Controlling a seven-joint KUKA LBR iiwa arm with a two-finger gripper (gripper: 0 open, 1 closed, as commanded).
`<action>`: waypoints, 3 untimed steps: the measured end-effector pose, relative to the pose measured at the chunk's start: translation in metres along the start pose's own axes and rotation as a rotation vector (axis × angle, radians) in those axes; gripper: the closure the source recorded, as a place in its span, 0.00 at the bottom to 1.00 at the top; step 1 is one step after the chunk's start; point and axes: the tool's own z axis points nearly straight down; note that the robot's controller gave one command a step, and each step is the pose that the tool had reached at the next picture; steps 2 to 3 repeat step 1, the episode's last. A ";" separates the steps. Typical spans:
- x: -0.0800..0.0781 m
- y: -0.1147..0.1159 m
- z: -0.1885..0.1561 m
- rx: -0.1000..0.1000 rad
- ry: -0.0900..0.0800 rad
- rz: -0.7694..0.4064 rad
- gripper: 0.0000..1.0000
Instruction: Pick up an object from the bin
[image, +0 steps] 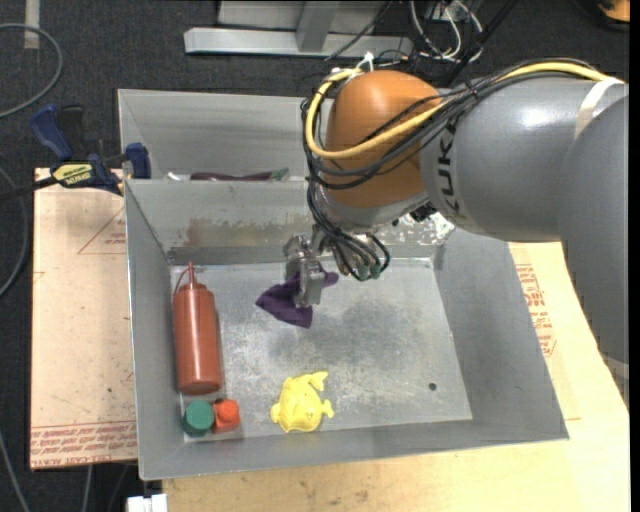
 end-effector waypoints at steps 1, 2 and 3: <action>0.004 0.012 -0.179 -0.001 -0.014 0.036 1.00; 0.004 0.012 -0.179 -0.001 -0.014 0.036 1.00; 0.004 0.012 -0.179 -0.001 -0.014 0.036 1.00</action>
Offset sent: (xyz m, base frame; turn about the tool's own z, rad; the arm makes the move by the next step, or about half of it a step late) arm 0.0000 0.0000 0.0000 0.0000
